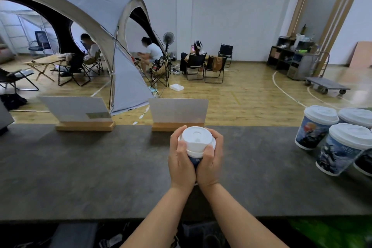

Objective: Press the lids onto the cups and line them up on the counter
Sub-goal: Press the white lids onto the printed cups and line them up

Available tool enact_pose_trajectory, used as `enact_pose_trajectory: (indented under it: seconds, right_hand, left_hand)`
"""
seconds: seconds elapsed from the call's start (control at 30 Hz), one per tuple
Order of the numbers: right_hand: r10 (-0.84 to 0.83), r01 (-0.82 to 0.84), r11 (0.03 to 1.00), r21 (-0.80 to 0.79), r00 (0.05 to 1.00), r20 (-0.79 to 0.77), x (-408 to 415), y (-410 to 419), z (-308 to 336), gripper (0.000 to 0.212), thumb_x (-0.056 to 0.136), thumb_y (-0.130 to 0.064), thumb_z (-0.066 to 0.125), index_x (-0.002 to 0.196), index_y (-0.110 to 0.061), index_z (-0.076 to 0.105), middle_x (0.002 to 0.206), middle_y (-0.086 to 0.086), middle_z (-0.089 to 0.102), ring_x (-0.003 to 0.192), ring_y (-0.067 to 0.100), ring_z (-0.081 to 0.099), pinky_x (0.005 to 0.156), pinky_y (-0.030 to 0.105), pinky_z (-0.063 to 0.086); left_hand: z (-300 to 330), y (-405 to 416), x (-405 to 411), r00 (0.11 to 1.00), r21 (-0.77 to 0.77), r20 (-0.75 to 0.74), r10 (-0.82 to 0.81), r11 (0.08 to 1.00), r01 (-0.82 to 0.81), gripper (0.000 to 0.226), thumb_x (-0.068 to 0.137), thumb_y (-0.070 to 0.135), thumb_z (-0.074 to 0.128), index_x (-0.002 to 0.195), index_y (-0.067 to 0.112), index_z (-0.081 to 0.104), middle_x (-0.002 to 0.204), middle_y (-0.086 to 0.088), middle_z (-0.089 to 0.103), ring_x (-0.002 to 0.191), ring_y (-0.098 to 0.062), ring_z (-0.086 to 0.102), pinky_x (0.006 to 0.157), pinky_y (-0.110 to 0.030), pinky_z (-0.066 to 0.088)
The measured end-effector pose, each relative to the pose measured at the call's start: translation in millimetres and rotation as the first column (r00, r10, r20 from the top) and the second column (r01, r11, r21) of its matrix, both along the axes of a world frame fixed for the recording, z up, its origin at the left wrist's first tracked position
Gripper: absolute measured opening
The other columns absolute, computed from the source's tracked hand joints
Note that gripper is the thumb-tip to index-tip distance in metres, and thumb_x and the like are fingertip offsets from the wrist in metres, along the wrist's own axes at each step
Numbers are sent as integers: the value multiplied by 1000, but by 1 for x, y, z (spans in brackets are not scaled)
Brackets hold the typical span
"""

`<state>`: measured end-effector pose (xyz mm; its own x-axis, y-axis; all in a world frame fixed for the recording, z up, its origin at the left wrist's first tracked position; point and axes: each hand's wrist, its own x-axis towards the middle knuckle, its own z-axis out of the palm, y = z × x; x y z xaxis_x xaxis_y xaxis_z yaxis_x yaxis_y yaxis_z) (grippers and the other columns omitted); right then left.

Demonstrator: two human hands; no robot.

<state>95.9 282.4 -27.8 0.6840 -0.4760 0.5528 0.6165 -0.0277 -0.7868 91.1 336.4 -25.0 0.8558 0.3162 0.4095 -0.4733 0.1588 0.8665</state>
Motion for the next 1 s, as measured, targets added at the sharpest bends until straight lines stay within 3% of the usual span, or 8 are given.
enact_pose_trajectory:
  seconds: [0.13, 0.27, 0.43, 0.57, 0.7, 0.87, 0.93, 1.0]
  right_hand:
    - [40, -40, 999, -2, 999, 0, 1, 29, 1, 44, 85, -37, 36, 111, -6, 53, 101, -7, 63, 91, 4, 62, 72, 17, 50]
    - [80, -80, 997, -3, 996, -48, 6, 57, -3, 38, 85, -39, 36, 111, -16, 53, 99, -18, 64, 90, 4, 62, 71, 18, 50]
    - [89, -91, 995, -48, 995, -32, 8, 66, -7, 36, 85, -39, 35, 111, -21, 51, 103, -25, 63, 90, 0, 61, 71, 14, 48]
    - [88, -89, 995, -45, 996, -16, 11, 65, -12, 35, 84, -41, 35, 111, -24, 50, 104, -21, 64, 91, 4, 63, 71, 17, 50]
    - [81, -83, 995, -54, 996, -23, 13, 64, -14, 33, 84, -42, 36, 111, -30, 50, 105, -6, 64, 93, 14, 63, 73, 23, 51]
    - [123, -128, 989, -74, 990, -74, 8, 61, -10, 40, 84, -47, 34, 114, -25, 48, 106, -11, 62, 93, 5, 61, 74, 25, 51]
    - [150, -156, 985, -77, 986, -77, 4, 61, -9, 44, 84, -47, 34, 117, -20, 47, 107, -12, 60, 94, 3, 61, 75, 25, 51]
    - [160, -165, 983, -74, 984, -72, -2, 61, -9, 43, 85, -45, 35, 118, -19, 47, 108, -13, 59, 95, 1, 59, 75, 23, 51]
  left_hand:
    - [1, 29, 4, 999, -45, -33, 23, 999, -25, 36, 98, 39, 31, 117, 31, 61, 117, 0, 66, 111, -23, 62, 92, -57, 52]
    - [-2, 56, 6, 997, -40, -58, 57, 997, -59, 38, 96, 48, 33, 114, 30, 61, 113, -1, 67, 109, -25, 63, 91, -60, 51]
    - [1, 69, 7, 995, -32, -69, 73, 997, -75, 31, 88, 31, 37, 102, 17, 62, 98, -3, 69, 92, -20, 66, 77, -48, 55]
    - [0, 68, 10, 998, -54, -37, 50, 997, -52, 45, 77, 44, 39, 101, 15, 65, 95, -1, 71, 89, -16, 67, 70, -31, 56]
    - [2, 66, 12, 996, -49, -51, 71, 996, -73, 46, 76, 43, 39, 101, 14, 66, 96, -4, 71, 91, -19, 67, 71, -35, 56]
    - [5, 70, 6, 992, -51, -125, 27, 998, -34, 36, 84, 29, 37, 105, 22, 66, 105, -8, 70, 101, -27, 66, 83, -49, 55]
    - [9, 68, -3, 989, -58, -146, 9, 998, -17, 39, 85, 31, 36, 112, 23, 64, 110, -11, 68, 104, -27, 65, 82, -44, 57]
    - [12, 66, -13, 987, -66, -158, 16, 997, -26, 46, 86, 33, 33, 120, 17, 60, 112, -13, 66, 100, -20, 65, 75, -29, 57]
